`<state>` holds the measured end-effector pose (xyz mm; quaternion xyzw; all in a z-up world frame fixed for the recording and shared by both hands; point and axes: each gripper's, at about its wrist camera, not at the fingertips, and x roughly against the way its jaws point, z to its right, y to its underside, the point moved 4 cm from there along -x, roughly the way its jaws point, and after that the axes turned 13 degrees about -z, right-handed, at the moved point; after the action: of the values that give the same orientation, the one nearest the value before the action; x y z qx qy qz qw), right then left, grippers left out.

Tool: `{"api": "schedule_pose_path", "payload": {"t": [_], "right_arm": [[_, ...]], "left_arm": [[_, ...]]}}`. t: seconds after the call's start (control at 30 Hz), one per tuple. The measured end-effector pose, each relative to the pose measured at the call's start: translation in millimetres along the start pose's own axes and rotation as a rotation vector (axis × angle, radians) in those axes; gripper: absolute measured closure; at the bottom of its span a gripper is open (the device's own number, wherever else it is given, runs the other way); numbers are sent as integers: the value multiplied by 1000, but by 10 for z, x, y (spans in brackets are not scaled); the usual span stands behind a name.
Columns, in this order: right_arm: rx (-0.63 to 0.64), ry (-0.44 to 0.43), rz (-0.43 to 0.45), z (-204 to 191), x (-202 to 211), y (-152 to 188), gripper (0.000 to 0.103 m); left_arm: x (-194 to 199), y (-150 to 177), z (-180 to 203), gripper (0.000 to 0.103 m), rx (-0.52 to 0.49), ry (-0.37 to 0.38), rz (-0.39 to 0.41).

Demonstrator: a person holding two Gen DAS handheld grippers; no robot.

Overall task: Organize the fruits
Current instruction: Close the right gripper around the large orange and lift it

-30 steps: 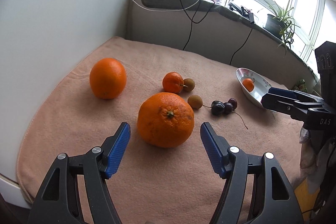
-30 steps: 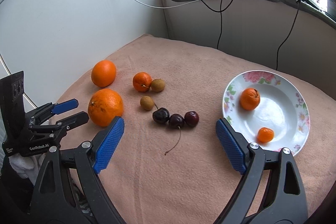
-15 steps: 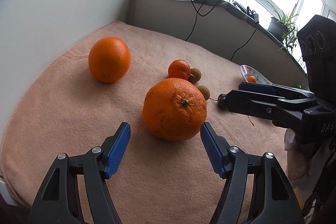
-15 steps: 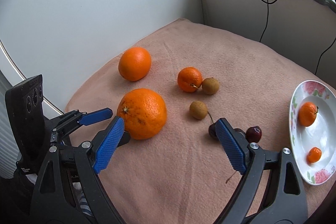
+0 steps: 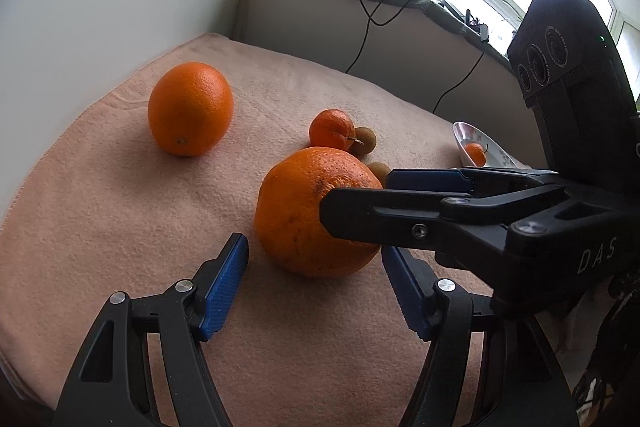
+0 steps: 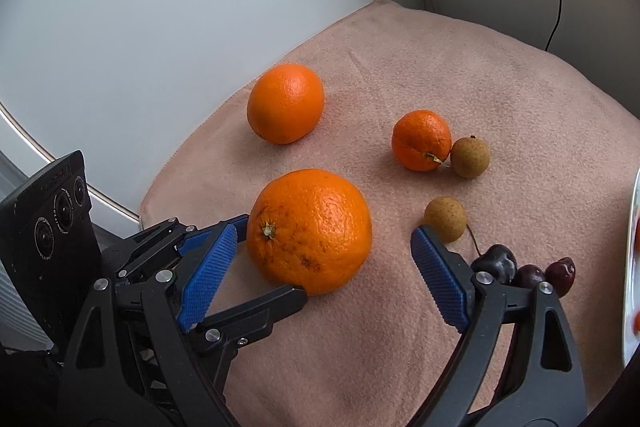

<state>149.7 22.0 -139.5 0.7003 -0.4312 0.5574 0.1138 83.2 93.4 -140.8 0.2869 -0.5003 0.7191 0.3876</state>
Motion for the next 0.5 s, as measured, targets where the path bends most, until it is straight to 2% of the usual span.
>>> {"api": "schedule_pose_path", "payload": {"t": [0.37, 0.5], "right_arm": [[-24, -48, -15, 33, -103, -16, 12], [-25, -75, -22, 37, -117, 1, 21]], "left_arm": [[-73, -37, 32, 34, 6, 11, -12], [-60, -30, 23, 34, 10, 14, -12]]}}
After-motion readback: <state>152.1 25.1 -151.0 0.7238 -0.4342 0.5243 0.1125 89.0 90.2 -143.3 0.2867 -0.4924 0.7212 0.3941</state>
